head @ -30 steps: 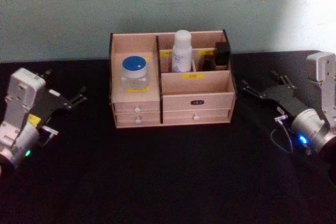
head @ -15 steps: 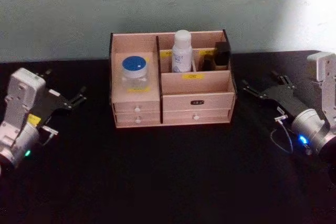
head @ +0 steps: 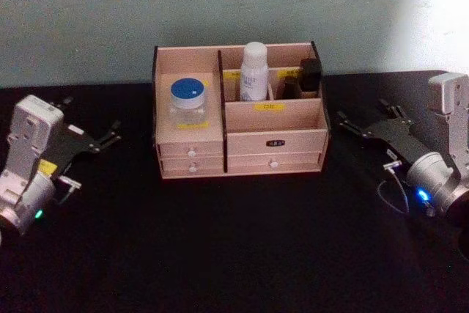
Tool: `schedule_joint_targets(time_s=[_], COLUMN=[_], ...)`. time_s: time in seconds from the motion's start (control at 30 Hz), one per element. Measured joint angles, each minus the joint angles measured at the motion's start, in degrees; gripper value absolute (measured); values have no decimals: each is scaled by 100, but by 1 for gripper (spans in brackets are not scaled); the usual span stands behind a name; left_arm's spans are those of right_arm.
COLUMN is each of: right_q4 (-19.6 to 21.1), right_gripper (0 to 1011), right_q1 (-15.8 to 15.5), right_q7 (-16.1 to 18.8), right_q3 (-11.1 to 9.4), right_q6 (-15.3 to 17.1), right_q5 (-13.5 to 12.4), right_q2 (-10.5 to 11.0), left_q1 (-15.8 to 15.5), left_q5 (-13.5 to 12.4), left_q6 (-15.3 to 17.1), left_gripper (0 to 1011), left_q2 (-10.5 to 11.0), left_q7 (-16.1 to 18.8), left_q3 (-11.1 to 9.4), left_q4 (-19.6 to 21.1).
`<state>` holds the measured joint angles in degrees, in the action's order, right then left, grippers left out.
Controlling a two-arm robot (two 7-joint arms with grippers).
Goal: Pick up the facial cleanser and watermelon frost from the table and place them into the tiered storage box.
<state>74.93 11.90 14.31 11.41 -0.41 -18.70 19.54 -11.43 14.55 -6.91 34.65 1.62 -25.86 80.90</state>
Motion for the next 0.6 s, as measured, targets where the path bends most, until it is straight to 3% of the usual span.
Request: schedule_joint_targets(time_s=[0.6], right_q4=[-1], right_gripper=[1002], right_q1=[0], right_q7=[0], right_q3=[0], right_q6=[1], right_q5=[0], right_q2=[0], left_q1=[0], left_q5=[-1], left_q6=[0], left_gripper=[1001], left_q2=[0], left_q7=[0], left_q3=[0], left_q4=[0])
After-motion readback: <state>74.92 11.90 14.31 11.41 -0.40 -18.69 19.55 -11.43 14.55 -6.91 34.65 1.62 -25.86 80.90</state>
